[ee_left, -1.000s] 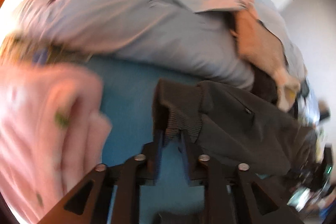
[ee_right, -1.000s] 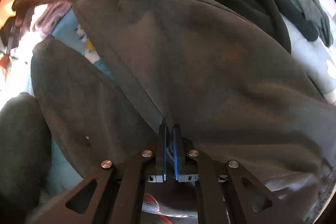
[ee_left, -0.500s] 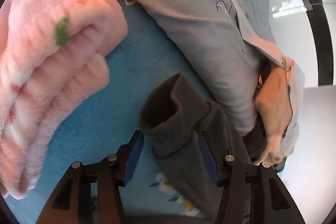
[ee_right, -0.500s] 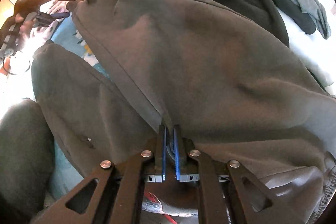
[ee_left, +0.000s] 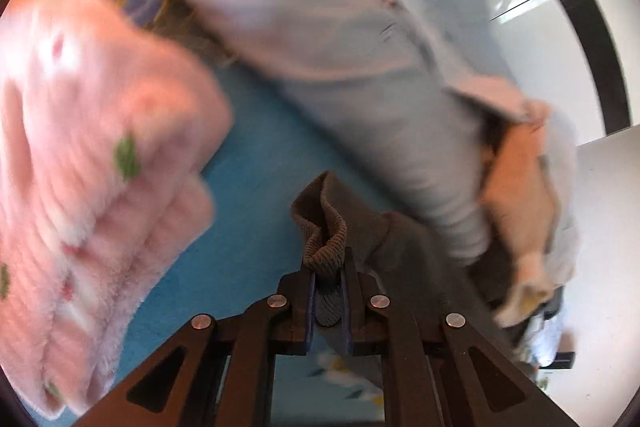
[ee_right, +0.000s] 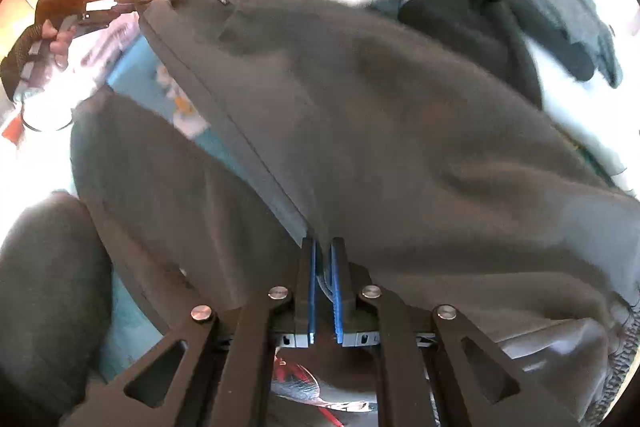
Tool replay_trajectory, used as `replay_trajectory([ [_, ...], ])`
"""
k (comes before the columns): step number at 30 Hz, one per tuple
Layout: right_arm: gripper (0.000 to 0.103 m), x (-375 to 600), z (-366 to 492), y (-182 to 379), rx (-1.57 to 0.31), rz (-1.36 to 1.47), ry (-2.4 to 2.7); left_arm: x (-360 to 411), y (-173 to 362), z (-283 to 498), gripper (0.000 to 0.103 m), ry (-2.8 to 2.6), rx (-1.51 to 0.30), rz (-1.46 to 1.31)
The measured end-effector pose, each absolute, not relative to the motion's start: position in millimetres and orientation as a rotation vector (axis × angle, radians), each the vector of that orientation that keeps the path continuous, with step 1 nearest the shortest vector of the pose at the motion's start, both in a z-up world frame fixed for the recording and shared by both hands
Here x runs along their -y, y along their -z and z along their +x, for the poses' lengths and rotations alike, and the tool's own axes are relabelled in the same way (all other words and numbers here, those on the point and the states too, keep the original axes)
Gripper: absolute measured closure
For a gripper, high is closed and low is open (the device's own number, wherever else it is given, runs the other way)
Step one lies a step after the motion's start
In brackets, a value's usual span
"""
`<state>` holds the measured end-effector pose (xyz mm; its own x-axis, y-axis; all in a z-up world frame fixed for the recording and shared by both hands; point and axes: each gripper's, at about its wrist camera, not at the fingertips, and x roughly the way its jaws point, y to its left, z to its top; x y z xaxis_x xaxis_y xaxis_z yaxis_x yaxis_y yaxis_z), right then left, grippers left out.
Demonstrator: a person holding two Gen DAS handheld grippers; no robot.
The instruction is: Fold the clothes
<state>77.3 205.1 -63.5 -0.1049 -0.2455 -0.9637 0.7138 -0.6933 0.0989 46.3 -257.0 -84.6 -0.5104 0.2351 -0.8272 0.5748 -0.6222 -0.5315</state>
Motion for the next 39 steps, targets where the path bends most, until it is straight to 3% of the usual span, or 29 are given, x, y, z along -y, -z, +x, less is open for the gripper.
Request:
replay_trajectory([
  [4, 0.091, -212.9, 74.0, 51.3, -0.468, 1.507, 1.892, 259.4, 93.4, 52.2, 0.086, 2.192, -1.317, 1.429],
  [6, 0.087, -219.8, 73.5, 40.3, -0.445, 1.498, 1.919, 260.3, 88.0, 57.7, 0.073, 2.182, -1.363, 1.437],
  [8, 0.087, -227.4, 73.4, 28.3, -0.406, 1.483, 1.953, 259.9, 73.5, 66.2, 0.053, 2.208, -1.353, 1.445],
  [11, 0.077, -240.9, 75.1, 9.5, -0.313, 1.460, 2.035, 250.2, 39.8, 91.1, 0.047, 2.314, -1.290, 1.437],
  [14, 0.074, -271.0, 84.4, -8.0, -0.191, 1.446, 2.139, 238.0, 10.3, 128.5, 0.036, 2.403, -1.170, 1.402],
  [17, 0.069, -311.9, 102.6, -20.5, -0.031, 1.435, 2.260, 225.6, 6.2, 177.6, 0.035, 2.413, -1.057, 1.417],
  [23, 0.067, -403.0, 157.9, -29.2, 0.344, 1.426, 2.459, 206.1, 46.4, 232.9, 0.035, 2.326, -1.055, 1.569],
  [25, 0.059, -433.5, 177.0, -30.4, 0.453, 1.430, 2.502, 200.2, 56.6, 234.1, 0.035, 2.318, -1.090, 1.598],
  [29, 0.057, -481.8, 209.1, -17.4, 0.646, 1.475, 2.563, 199.6, 78.3, 232.8, 0.035, 2.234, -1.169, 1.646],
  [32, 0.048, -507.6, 221.3, 0.7, 0.853, 1.482, 2.548, 200.1, 93.8, 230.6, 0.035, 2.169, -1.215, 1.665],
  [39, 0.047, -527.1, 194.7, 46.5, 1.259, 1.425, 2.399, 196.5, 105.3, 223.5, 0.038, 2.129, -1.222, 1.642],
])
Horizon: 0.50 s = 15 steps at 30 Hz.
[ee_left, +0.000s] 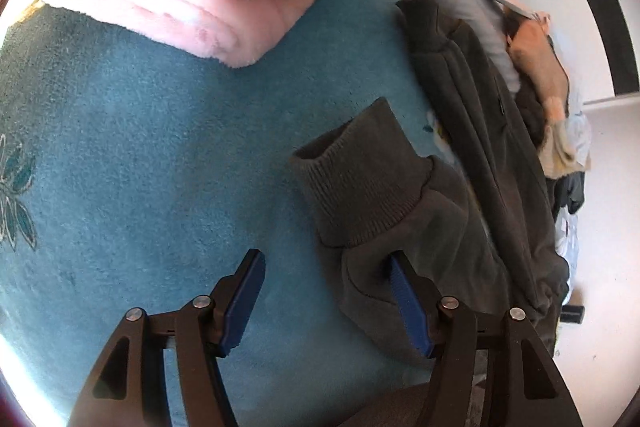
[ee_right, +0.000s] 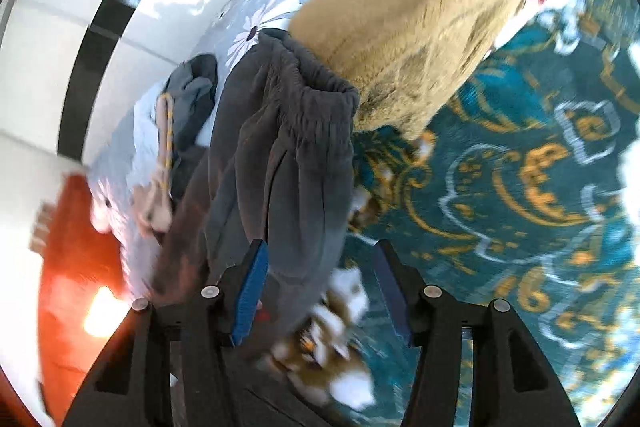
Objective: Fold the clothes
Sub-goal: 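Regrasp the grey sweatpants cuff with the left gripper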
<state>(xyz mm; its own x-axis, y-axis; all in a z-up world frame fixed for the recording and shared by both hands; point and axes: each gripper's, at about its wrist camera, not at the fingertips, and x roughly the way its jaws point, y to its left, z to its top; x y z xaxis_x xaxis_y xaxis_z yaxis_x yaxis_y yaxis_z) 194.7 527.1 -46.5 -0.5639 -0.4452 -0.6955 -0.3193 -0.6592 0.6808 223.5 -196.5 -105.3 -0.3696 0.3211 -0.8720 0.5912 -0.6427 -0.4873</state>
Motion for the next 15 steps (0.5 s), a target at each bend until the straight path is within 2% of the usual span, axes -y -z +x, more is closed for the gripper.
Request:
replay_trajectory([
  [4, 0.047, -531.3, 178.1, 62.6, 1.411, 1.432, 2.371, 190.1, 106.5, 216.0, 0.069, 2.129, -1.223, 1.641],
  [5, 0.048, -530.4, 176.7, 63.7, 1.424, 1.436, 2.364, 188.2, 106.8, 214.3, 0.071, 2.126, -1.217, 1.643],
  [6, 0.057, -529.3, 175.7, 64.3, 1.434, 1.440, 2.358, 187.4, 106.4, 213.5, 0.073, 2.123, -1.212, 1.637],
  [7, 0.076, -528.0, 175.3, 64.2, 1.430, 1.446, 2.348, 187.4, 105.3, 213.4, 0.077, 2.123, -1.218, 1.624],
  [9, 0.091, -525.8, 176.3, 59.3, 1.425, 1.434, 2.333, 189.3, 97.5, 213.5, 0.084, 2.137, -1.249, 1.574],
  [11, 0.094, -523.5, 178.0, 43.8, 1.411, 1.373, 2.327, 192.8, 79.1, 211.2, 0.089, 2.182, -1.279, 1.504],
  [15, 0.096, -523.2, 180.4, -2.7, 1.388, 1.216, 2.349, 202.2, 26.0, 204.6, 0.092, 2.310, -1.343, 1.340],
])
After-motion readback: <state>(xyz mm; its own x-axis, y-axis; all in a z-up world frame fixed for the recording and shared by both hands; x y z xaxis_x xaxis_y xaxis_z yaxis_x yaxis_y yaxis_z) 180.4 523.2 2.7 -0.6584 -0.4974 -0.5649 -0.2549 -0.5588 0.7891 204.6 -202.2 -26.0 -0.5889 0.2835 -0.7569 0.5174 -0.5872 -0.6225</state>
